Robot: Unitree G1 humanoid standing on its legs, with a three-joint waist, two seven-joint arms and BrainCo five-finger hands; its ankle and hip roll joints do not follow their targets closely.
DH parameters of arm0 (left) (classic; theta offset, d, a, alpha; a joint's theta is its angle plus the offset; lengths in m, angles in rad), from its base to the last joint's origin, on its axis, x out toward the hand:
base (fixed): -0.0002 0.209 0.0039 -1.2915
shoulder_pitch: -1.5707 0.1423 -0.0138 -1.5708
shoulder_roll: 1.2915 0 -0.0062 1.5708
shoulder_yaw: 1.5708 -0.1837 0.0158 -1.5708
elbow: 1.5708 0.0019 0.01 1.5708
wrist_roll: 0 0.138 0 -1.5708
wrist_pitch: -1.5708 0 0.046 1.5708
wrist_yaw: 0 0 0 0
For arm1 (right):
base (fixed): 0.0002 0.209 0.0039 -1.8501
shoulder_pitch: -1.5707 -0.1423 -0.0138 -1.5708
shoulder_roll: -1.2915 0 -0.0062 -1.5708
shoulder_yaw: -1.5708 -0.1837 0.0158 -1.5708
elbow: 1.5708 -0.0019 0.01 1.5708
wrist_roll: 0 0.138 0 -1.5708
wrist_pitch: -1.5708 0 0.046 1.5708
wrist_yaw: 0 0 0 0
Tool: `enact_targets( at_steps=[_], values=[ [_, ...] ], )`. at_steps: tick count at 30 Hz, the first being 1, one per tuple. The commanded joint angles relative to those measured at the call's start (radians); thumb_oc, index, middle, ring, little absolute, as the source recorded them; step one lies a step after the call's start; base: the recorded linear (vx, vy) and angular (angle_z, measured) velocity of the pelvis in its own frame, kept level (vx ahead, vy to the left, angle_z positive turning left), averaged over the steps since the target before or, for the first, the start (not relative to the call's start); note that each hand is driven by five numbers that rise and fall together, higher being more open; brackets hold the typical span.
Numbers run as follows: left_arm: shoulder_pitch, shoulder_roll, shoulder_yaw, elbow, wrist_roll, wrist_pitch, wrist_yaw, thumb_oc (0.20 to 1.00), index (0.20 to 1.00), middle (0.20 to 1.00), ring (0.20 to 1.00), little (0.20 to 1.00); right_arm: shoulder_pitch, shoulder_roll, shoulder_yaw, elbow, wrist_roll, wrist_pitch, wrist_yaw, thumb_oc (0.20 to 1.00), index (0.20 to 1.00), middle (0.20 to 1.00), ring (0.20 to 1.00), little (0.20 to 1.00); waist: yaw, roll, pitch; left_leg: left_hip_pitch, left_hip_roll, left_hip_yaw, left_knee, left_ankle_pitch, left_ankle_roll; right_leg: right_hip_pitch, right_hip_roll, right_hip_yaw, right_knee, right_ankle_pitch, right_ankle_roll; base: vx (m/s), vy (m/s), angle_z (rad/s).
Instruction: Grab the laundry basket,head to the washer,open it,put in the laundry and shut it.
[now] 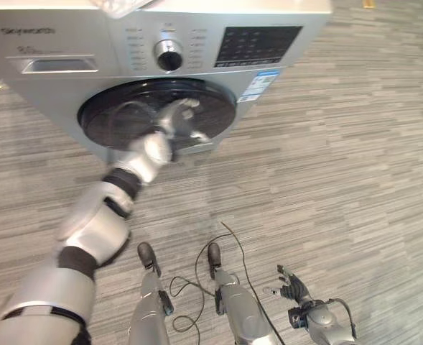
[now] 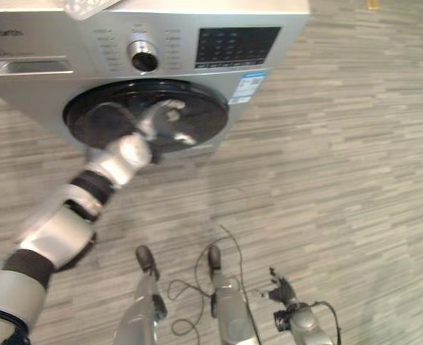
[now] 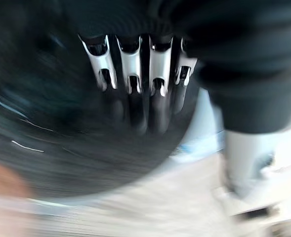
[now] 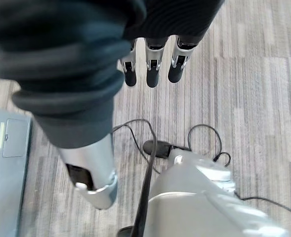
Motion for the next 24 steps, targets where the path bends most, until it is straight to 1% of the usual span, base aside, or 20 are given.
enact_targets(
  at_steps=[1, 3, 4, 6, 7, 8, 9, 10, 11, 13, 14, 15, 16, 17, 18, 19, 21, 22, 23, 24],
  values=[
    [-0.169, 0.054, 0.040, 0.050, -0.028, -0.092, 0.060, 1.000, 1.000, 1.000, 1.000, 1.000, 0.036, -0.062, -0.017, -0.026, 0.012, -0.012, -0.009, 1.000, 1.000, 1.000, 1.000, 1.000, 0.007, 0.023, -0.051, 0.057, 0.019, -0.047, 0.031, -0.109, -0.050, 0.004, -0.013, -0.024, 0.010, -0.007, 0.027, 0.01, 0.044, -0.02],
    [-0.138, 0.073, 0.011, 0.007, 0.011, -0.104, 0.057, 1.000, 1.000, 1.000, 1.000, 1.000, 0.035, -0.073, -0.017, -0.068, 0.014, -0.017, -0.001, 1.000, 1.000, 1.000, 1.000, 1.000, 0.012, 0.025, -0.054, 0.063, 0.015, -0.043, 0.032, -0.114, -0.050, 0.007, -0.018, -0.025, 0.011, -0.005, 0.029, 0.00, 0.056, -0.04],
    [-0.042, 0.090, 0.030, -0.051, -0.001, -0.123, 0.042, 1.000, 1.000, 1.000, 1.000, 1.000, 0.038, -0.071, -0.014, -0.126, 0.016, -0.025, 0.011, 1.000, 1.000, 1.000, 1.000, 1.000, 0.021, 0.026, -0.057, 0.069, 0.012, -0.043, 0.043, -0.129, -0.046, 0.015, -0.021, -0.026, 0.015, -0.010, 0.031, -0.01, 0.036, -0.04],
    [0.022, 0.091, 0.052, -0.083, -0.014, -0.129, 0.036, 1.000, 1.000, 1.000, 1.000, 1.000, 0.043, -0.069, -0.012, -0.140, 0.015, -0.026, 0.016, 1.000, 1.000, 1.000, 1.000, 1.000, 0.025, 0.025, -0.059, 0.072, 0.010, -0.043, 0.054, -0.137, -0.044, 0.021, -0.021, -0.027, 0.019, -0.013, 0.030, 0.00, 0.012, -0.02],
    [0.210, 0.094, 0.108, -0.173, -0.052, -0.152, 0.008, 1.000, 1.000, 1.000, 1.000, 1.000, 0.056, -0.055, -0.014, -0.159, 0.001, -0.027, 0.021, 1.000, 1.000, 1.000, 1.000, 1.000, 0.042, 0.023, -0.061, 0.080, 0.008, -0.047, 0.089, -0.161, -0.039, 0.038, -0.026, -0.029, 0.034, -0.022, 0.028, 0.00, 0.000, 0.00],
    [0.210, 0.094, 0.108, -0.173, -0.052, -0.152, 0.008, 1.000, 1.000, 1.000, 1.000, 1.000, 0.056, -0.056, -0.014, -0.159, 0.001, -0.027, 0.021, 1.000, 1.000, 1.000, 1.000, 1.000, 0.042, 0.024, -0.061, 0.080, 0.008, -0.047, 0.089, -0.161, -0.039, 0.038, -0.026, -0.029, 0.034, -0.022, 0.028, 0.03, 0.014, -0.04],
    [0.308, 0.080, 0.137, -0.212, -0.084, -0.158, -0.010, 1.000, 1.000, 1.000, 1.000, 1.000, 0.060, -0.048, -0.018, -0.144, -0.010, -0.024, 0.021, 1.000, 1.000, 1.000, 1.000, 1.000, 0.051, 0.024, -0.062, 0.083, 0.007, -0.049, 0.106, -0.171, -0.036, 0.047, -0.029, -0.032, 0.043, -0.029, 0.026, 0.06, 0.018, 0.02],
    [0.528, 0.024, 0.188, -0.271, -0.155, -0.164, -0.056, 1.000, 1.000, 1.000, 1.000, 1.000, 0.056, -0.024, -0.028, -0.079, -0.041, -0.011, 0.017, 1.000, 1.000, 1.000, 1.000, 1.000, 0.079, 0.032, -0.064, 0.095, 0.003, -0.060, 0.144, -0.200, -0.027, 0.070, -0.036, -0.038, 0.069, -0.049, 0.019, 0.09, 0.031, 0.08],
    [0.583, -0.007, 0.193, -0.273, -0.169, -0.160, -0.079, 1.000, 1.000, 1.000, 1.000, 1.000, 0.051, -0.017, -0.026, -0.045, -0.050, -0.005, 0.020, 1.000, 1.000, 1.000, 1.000, 1.000, 0.088, 0.035, -0.064, 0.104, 0.001, -0.062, 0.153, -0.208, -0.025, 0.082, -0.038, -0.038, 0.075, -0.056, 0.016, 0.10, 0.046, 0.21],
    [0.710, -0.013, 0.191, -0.266, -0.152, -0.155, -0.125, 1.000, 1.000, 1.000, 1.000, 1.000, 0.036, -0.001, -0.042, 0.040, -0.067, 0.008, 0.018, 1.000, 1.000, 1.000, 1.000, 1.000, 0.110, 0.047, -0.064, 0.128, -0.001, -0.067, 0.167, -0.223, -0.020, 0.107, -0.041, -0.043, 0.094, -0.073, 0.012, 0.06, 0.038, 0.36],
    [0.711, -0.013, 0.191, -0.266, -0.152, -0.155, -0.125, 1.000, 1.000, 1.000, 1.000, 1.000, 0.036, -0.001, -0.041, 0.041, -0.067, 0.007, 0.018, 1.000, 1.000, 1.000, 1.000, 1.000, 0.110, 0.047, -0.064, 0.129, -0.001, -0.067, 0.167, -0.223, -0.020, 0.108, -0.041, -0.043, 0.094, -0.074, 0.012, 0.09, 0.043, 0.27],
    [0.807, 0.018, 0.149, -0.249, -0.086, -0.143, -0.178, 1.000, 1.000, 1.000, 1.000, 1.000, 0.024, 0.010, -0.052, 0.127, -0.074, 0.014, 0.030, 1.000, 1.000, 1.000, 1.000, 1.000, 0.131, 0.066, -0.067, 0.156, 0.000, -0.073, 0.172, -0.231, -0.016, 0.136, -0.045, -0.052, 0.105, -0.088, 0.010, 0.09, 0.051, 0.11],
    [0.851, 0.040, 0.114, -0.252, -0.050, -0.142, -0.214, 1.000, 1.000, 1.000, 1.000, 1.000, 0.020, 0.010, -0.052, 0.172, -0.091, 0.015, 0.030, 1.000, 1.000, 1.000, 1.000, 1.000, 0.137, 0.074, -0.069, 0.172, 0.000, -0.073, 0.168, -0.237, -0.014, 0.147, -0.046, -0.051, 0.109, -0.094, 0.011, 0.09, 0.051, 0.01],
    [0.852, 0.041, 0.113, -0.253, -0.050, -0.142, -0.214, 1.000, 1.000, 1.000, 1.000, 1.000, 0.020, 0.012, -0.052, 0.173, -0.092, 0.014, 0.030, 1.000, 1.000, 1.000, 1.000, 1.000, 0.138, 0.073, -0.069, 0.174, 0.000, -0.072, 0.168, -0.237, -0.014, 0.148, -0.046, -0.051, 0.109, -0.094, 0.011, 0.08, 0.042, 0.09],
    [0.898, 0.070, 0.070, -0.247, -0.002, -0.139, -0.266, 1.000, 1.000, 1.000, 1.000, 1.000, 0.014, 0.009, -0.046, 0.211, -0.117, 0.021, 0.040, 1.000, 1.000, 1.000, 1.000, 1.000, 0.143, 0.081, -0.076, 0.192, 0.000, -0.070, 0.164, -0.243, -0.012, 0.162, -0.047, -0.051, 0.112, -0.102, 0.011, 0.04, 0.041, 0.09],
    [0.998, 0.114, 0.056, -0.219, 0.021, -0.133, -0.344, 1.000, 1.000, 1.000, 1.000, 1.000, 0.019, -0.003, -0.038, 0.248, -0.162, 0.029, 0.055, 1.000, 1.000, 1.000, 1.000, 1.000, 0.152, 0.090, -0.085, 0.210, 0.001, -0.065, 0.159, -0.225, -0.004, 0.172, -0.050, -0.060, 0.125, -0.101, 0.004, 0.06, 0.043, 0.08],
    [1.061, 0.123, 0.089, -0.195, 0.017, -0.127, -0.360, 1.000, 1.000, 1.000, 1.000, 1.000, 0.026, -0.005, -0.038, 0.254, -0.174, 0.032, 0.061, 1.000, 1.000, 1.000, 1.000, 1.000, 0.157, 0.094, -0.092, 0.221, 0.001, -0.069, 0.157, -0.226, -0.004, 0.186, -0.052, -0.068, 0.128, -0.107, 0.004, 0.04, 0.010, -0.02],
    [1.174, 0.127, 0.188, -0.160, -0.005, -0.117, -0.361, 1.000, 1.000, 1.000, 1.000, 1.000, 0.044, -0.010, -0.057, 0.280, -0.192, 0.029, 0.058, 1.000, 1.000, 1.000, 1.000, 1.000, 0.183, 0.102, -0.106, 0.249, -0.004, -0.076, 0.154, -0.233, 0.002, 0.216, -0.060, -0.094, 0.134, -0.115, 0.007, 0.06, 0.018, 0.04],
    [1.175, 0.127, 0.189, -0.160, -0.005, -0.117, -0.362, 1.000, 1.000, 1.000, 1.000, 1.000, 0.044, -0.010, -0.056, 0.280, -0.192, 0.029, 0.058, 1.000, 1.000, 1.000, 1.000, 1.000, 0.182, 0.102, -0.106, 0.250, -0.004, -0.077, 0.154, -0.233, 0.002, 0.217, -0.060, -0.095, 0.133, -0.115, 0.007, 0.11, 0.050, 0.04],
    [1.231, 0.113, 0.262, -0.119, -0.046, -0.106, -0.373, 1.000, 1.000, 1.000, 1.000, 1.000, 0.067, -0.004, -0.085, 0.302, -0.177, 0.034, 0.066, 1.000, 1.000, 1.000, 1.000, 1.000, 0.198, 0.108, -0.120, 0.271, -0.014, -0.095, 0.151, -0.233, 0.008, 0.236, -0.067, -0.111, 0.153, -0.117, 0.008, 0.09, 0.063, 0.09]
  ],
)
